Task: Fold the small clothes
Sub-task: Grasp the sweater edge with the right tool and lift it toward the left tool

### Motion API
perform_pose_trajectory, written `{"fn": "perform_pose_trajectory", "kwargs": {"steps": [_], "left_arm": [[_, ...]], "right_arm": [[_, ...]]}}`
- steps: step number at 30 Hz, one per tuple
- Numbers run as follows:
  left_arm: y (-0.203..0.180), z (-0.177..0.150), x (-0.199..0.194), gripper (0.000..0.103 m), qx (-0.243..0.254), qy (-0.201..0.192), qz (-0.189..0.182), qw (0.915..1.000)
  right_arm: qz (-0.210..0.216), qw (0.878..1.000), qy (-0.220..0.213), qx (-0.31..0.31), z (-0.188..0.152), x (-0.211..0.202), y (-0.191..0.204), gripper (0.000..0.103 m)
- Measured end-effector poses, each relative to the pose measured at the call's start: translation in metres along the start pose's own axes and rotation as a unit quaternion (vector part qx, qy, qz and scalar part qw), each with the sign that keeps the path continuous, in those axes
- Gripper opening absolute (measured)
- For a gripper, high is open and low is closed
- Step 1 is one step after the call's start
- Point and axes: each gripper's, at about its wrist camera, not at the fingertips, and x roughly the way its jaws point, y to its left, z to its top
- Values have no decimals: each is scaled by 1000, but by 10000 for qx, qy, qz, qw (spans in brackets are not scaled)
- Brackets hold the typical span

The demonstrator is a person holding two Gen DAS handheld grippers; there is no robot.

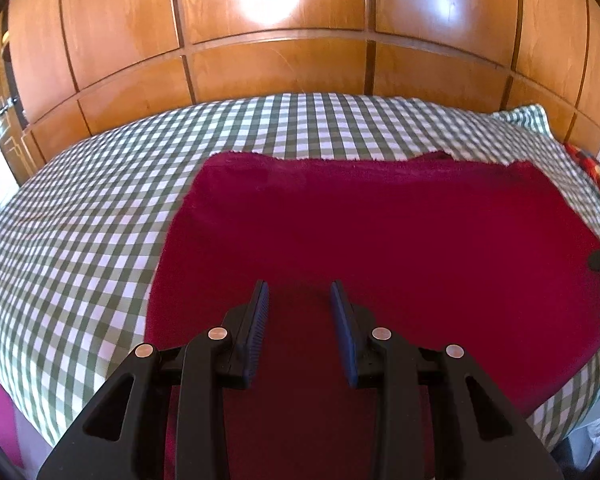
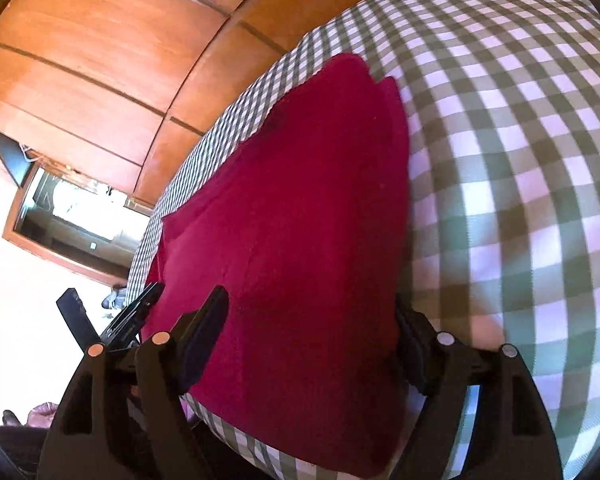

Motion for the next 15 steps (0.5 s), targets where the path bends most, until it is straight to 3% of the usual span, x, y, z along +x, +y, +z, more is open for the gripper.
{"fn": "perform_pose_trajectory", "kwargs": {"steps": [1,3,6,15], "left_arm": [[-1,-1,2,31,22,30,12,10000],[-2,-2,6,31,33,62,22,10000],[-4,-2,9,32,45,98,59,9999],[-1,-1,7,32,19,87,48,9999]], "right_arm": [[-22,10000,10,-27,1,4,3,70],[-105,9999,35,-63,2,10,7,54],[-81,9999,93,-97,-3,16,15,41],[-144,9994,-54,-311,1,17,51,36]]}}
